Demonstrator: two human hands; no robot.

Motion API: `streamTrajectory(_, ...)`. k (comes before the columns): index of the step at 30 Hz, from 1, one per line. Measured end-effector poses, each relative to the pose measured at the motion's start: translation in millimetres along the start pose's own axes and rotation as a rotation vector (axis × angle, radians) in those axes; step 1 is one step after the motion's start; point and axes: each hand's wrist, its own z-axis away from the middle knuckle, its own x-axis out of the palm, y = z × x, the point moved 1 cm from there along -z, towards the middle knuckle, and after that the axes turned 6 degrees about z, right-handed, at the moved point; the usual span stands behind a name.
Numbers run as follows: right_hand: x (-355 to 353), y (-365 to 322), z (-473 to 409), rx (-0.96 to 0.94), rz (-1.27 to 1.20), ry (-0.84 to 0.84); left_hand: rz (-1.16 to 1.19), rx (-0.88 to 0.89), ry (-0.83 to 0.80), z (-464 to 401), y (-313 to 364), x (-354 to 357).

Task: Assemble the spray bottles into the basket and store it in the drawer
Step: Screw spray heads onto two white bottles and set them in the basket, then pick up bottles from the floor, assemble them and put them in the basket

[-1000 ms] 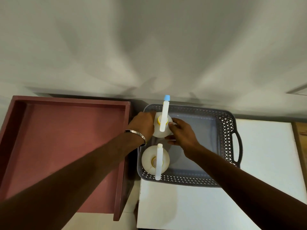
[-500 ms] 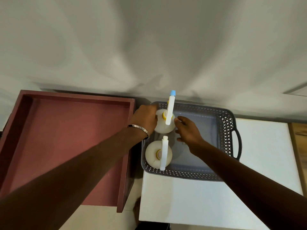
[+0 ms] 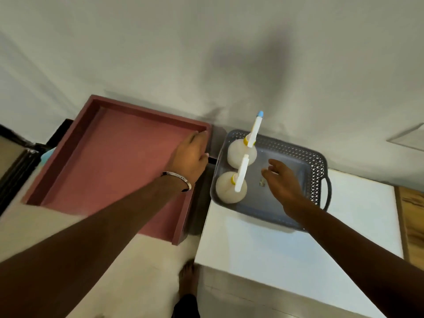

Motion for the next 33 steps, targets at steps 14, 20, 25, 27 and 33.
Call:
streamTrajectory(14, 22.2, 27.8, 184.2, -0.344, 0.048, 0.099, 0.026, -0.194, 0.351, 239.0, -50.0, -40.6)
streamTrajectory(20, 88.7, 21.5, 265.7, -0.583, 0.134, -0.045, 0.070, -0.348, 0.462, 361.8, -96.3, -63.3)
streamTrajectory(25, 158.4, 25.1, 333.6, -0.722, 0.310, -0.248, 0.073, -0.488, 0.508, 473.0, -144.2, -87.1)
streamTrajectory(27, 188.6, 30.4, 364.1, -0.771, 0.386, -0.320, 0.083, -0.551, 0.508, 522.0, -165.5, -98.8)
streamTrajectory(33, 266.9, 53.3, 449.7, -0.861, 0.529, -0.500, 0.149, -0.730, 0.451, 660.7, -221.7, -120.4)
